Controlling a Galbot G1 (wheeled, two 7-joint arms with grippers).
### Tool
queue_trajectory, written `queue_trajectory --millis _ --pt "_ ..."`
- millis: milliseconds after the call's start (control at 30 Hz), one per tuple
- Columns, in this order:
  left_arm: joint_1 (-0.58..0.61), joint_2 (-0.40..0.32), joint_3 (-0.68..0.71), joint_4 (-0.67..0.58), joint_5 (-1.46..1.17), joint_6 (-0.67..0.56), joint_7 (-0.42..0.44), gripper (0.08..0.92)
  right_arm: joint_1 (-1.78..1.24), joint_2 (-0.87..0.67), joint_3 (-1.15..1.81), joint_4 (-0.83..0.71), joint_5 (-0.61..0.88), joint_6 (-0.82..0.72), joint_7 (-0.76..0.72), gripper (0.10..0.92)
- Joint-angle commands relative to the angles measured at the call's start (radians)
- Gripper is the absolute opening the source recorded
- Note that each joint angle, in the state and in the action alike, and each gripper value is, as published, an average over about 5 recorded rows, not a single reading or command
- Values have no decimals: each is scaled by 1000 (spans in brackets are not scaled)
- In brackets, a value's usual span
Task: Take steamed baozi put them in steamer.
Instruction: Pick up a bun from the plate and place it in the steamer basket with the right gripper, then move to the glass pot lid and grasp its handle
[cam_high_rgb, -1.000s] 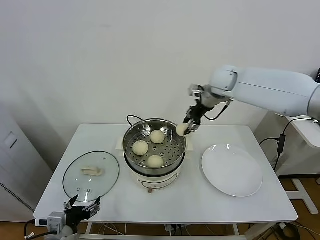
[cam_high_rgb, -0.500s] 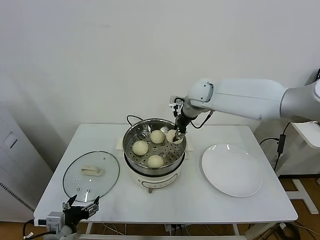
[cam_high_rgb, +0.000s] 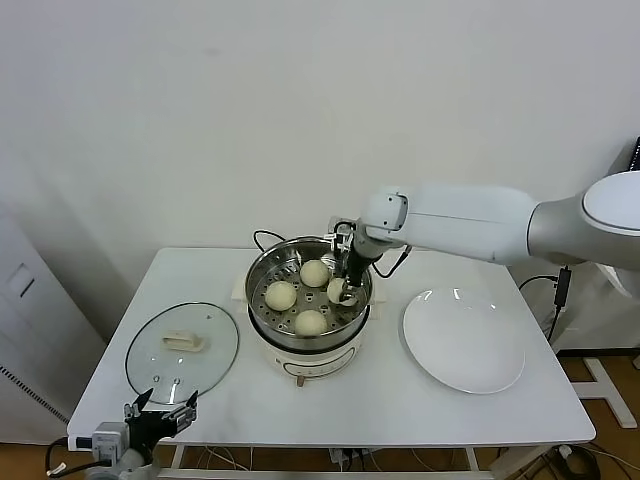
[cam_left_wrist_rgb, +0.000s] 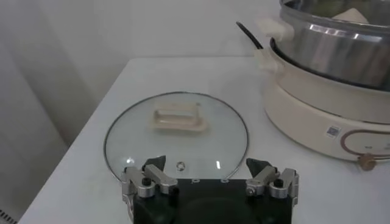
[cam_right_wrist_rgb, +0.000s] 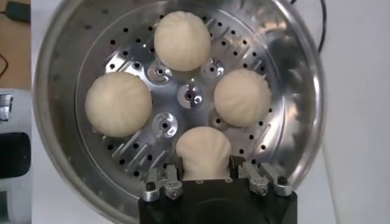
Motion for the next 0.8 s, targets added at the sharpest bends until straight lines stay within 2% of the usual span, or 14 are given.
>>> queue_trajectory --millis 33,300,400,633,800 --pt "-1 -3 0 -2 0 2 0 823 -48 10 20 -13 -8 -11 17 526" --pt "2 -8 -2 -7 0 3 -1 823 26 -50 57 1 -6 -7 -29 752" --pt "3 -8 -6 -10 0 3 -1 823 81 -115 93 10 3 4 -63 807" --pt "5 -18 -23 -20 -5 2 -3 823 16 -301 295 31 65 88 -19 823" --pt "1 -21 -28 -24 -7 2 -2 823 -162 -435 536 55 106 209 112 823"
